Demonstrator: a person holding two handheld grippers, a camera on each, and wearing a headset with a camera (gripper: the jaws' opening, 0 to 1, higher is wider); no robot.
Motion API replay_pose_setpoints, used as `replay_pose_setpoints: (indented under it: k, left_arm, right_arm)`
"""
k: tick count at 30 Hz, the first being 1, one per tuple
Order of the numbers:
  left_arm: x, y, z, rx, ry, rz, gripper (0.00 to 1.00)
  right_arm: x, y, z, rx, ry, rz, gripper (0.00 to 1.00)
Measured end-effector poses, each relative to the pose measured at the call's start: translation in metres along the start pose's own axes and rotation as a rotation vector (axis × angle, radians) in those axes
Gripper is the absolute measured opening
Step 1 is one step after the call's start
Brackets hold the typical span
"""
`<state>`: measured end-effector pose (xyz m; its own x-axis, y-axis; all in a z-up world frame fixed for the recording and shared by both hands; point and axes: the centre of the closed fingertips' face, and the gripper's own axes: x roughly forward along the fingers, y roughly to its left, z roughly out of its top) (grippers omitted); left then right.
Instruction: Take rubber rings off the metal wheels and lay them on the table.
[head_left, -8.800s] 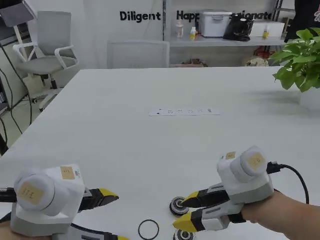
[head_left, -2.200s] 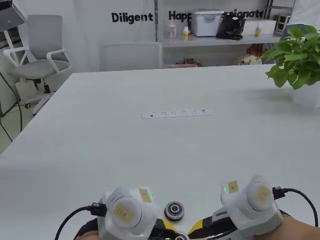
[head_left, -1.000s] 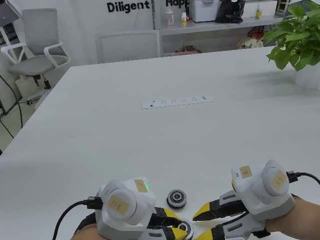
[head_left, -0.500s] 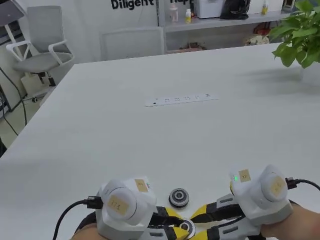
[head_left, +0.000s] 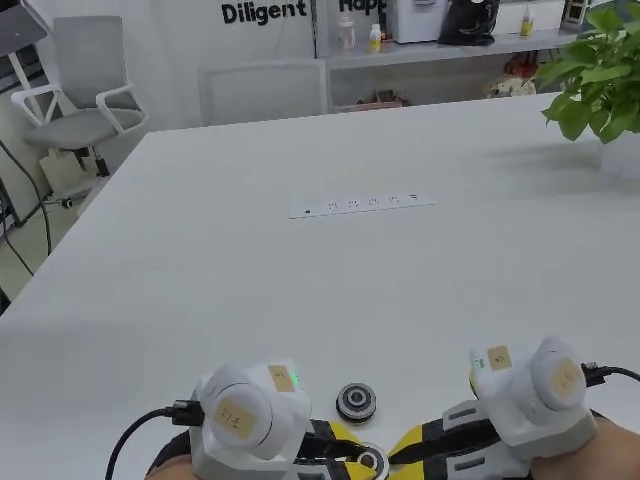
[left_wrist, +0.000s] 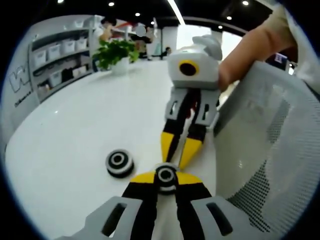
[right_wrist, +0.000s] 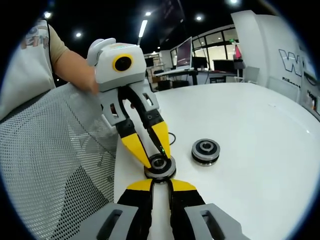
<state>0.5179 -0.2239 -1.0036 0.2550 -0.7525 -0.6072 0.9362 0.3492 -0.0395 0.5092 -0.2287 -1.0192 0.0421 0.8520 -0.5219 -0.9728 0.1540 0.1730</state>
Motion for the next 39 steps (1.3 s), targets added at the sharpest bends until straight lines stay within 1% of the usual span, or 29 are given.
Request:
replay_pose_setpoints:
  k: [4, 7, 8, 10, 11, 13, 16, 20, 22, 25, 27, 28, 33, 37, 39]
  left_arm:
    - [0.0, 0.0, 0.0, 0.001, 0.0, 0.0, 0.14]
    - [0.0, 0.0, 0.0, 0.001, 0.001, 0.0, 0.14]
    - [0.0, 0.0, 0.0, 0.002, 0.001, 0.0, 0.14]
    - [0.0, 0.0, 0.0, 0.001, 0.001, 0.0, 0.14]
    - [0.0, 0.0, 0.0, 0.0, 0.001, 0.0, 0.14]
    - [0.0, 0.0, 0.0, 0.001, 0.001, 0.0, 0.14]
    - [0.0, 0.0, 0.0, 0.001, 0.001, 0.0, 0.14]
    - [0.0, 0.0, 0.0, 0.0, 0.001, 0.001, 0.14]
    - [0.0, 0.0, 0.0, 0.0, 0.001, 0.001, 0.14]
    - [0.0, 0.0, 0.0, -0.001, 0.001, 0.001, 0.13]
    - [0.0, 0.0, 0.0, -0.001, 0.0, 0.0, 0.14]
    - [0.0, 0.0, 0.0, -0.001, 0.0, 0.0, 0.14]
    - [0.0, 0.0, 0.0, -0.002, -0.001, 0.003, 0.13]
    - [0.0, 0.0, 0.0, -0.001, 0.0, 0.004, 0.13]
    - [0.0, 0.0, 0.0, 0.001, 0.001, 0.003, 0.13]
  right_arm:
    - [-0.001, 0.0, -0.001, -0.007, 0.004, 0.001, 0.05]
    - [-0.001, 0.0, -0.001, -0.006, 0.006, -0.001, 0.04]
    - [-0.001, -0.001, -0.001, -0.004, 0.009, -0.004, 0.05]
    - [-0.003, -0.004, 0.001, 0.001, -0.007, -0.017, 0.13]
    - [-0.004, -0.004, 0.002, 0.007, -0.014, -0.019, 0.15]
    - [-0.003, -0.001, 0.003, 0.002, -0.014, -0.012, 0.17]
    - [0.002, 0.001, 0.005, -0.02, -0.01, -0.007, 0.23]
    - [0.007, -0.001, 0.008, -0.019, -0.011, -0.01, 0.24]
    - [0.008, 0.001, 0.005, -0.024, 0.003, 0.0, 0.23]
    - [0.007, 0.0, 0.004, -0.027, 0.006, -0.003, 0.22]
    - [0.004, -0.001, 0.001, -0.034, 0.013, -0.007, 0.18]
    - [0.003, -0.001, 0.0, -0.018, 0.013, -0.007, 0.18]
    - [0.003, -0.001, 0.0, -0.021, 0.018, -0.008, 0.16]
    - [-0.002, -0.001, -0.003, -0.018, 0.025, -0.01, 0.1]
    - [0.0, -0.002, -0.003, -0.018, 0.03, -0.013, 0.08]
